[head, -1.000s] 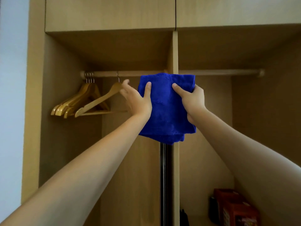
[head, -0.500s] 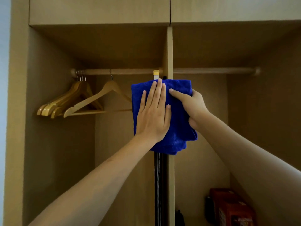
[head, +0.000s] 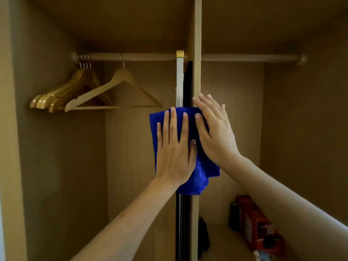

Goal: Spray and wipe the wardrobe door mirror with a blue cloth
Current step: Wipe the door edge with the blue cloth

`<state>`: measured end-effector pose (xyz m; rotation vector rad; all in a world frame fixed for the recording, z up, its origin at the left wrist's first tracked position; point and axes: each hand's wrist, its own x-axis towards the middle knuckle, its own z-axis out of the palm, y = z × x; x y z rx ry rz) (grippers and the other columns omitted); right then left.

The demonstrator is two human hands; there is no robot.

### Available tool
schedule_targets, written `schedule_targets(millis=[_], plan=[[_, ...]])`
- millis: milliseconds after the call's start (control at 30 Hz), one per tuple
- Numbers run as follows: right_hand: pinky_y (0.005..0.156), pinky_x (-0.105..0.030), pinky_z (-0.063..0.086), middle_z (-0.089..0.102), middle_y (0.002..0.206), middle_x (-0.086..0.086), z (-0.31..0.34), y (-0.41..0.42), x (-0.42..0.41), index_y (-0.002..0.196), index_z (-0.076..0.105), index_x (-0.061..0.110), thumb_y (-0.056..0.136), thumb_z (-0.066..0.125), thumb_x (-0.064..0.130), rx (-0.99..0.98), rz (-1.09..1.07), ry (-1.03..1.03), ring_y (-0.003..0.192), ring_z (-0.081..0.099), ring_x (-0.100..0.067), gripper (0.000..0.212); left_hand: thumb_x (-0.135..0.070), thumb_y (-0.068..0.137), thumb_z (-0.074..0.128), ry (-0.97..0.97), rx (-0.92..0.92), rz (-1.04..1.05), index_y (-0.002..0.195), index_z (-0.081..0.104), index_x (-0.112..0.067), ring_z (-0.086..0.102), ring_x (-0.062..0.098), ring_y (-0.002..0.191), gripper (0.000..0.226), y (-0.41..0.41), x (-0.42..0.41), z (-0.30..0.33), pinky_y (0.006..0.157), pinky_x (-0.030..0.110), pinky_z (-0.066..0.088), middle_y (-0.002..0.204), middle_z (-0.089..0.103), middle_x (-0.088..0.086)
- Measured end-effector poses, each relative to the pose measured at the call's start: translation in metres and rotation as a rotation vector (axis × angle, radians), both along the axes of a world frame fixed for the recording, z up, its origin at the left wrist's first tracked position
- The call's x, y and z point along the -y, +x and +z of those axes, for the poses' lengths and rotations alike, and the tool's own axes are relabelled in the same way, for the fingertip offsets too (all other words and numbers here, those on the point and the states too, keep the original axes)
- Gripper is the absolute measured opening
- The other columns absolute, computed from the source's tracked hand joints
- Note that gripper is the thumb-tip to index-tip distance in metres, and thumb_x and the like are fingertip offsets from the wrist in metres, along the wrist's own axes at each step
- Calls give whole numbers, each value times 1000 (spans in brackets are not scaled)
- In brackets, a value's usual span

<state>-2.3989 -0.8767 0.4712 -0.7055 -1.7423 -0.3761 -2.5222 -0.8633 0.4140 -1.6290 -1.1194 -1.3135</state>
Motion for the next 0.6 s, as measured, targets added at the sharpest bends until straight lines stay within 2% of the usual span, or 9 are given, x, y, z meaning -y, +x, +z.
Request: schedule_targets(millis=[100, 300, 600], plan=[[122, -33, 2, 31, 157, 3, -15, 3, -6, 149, 35, 18, 106, 32, 28, 76, -57, -25, 149, 13, -8, 44, -31, 101, 26, -41, 66, -82, 151, -1, -8, 1, 22, 149, 62, 1, 3, -29, 120, 47, 4, 160, 1, 10], [123, -33, -1, 21, 161, 5, -67, 0, -18, 153, 24, 20, 105, 18, 40, 166, -121, -41, 149, 5, -5, 53, -33, 103, 13, -64, 101, -152, 151, 1, -12, 5, 18, 149, 53, -1, 5, -69, 120, 47, 5, 160, 4, 2], [122, -37, -3, 21, 161, -3, -76, 1, -19, 154, 22, 14, 105, 25, 34, 147, -267, 82, 149, 5, -12, 52, -26, 101, 25, -74, 57, -135, 150, 11, -5, 7, 20, 148, 56, -6, 5, -47, 120, 50, 8, 159, 12, 10]])
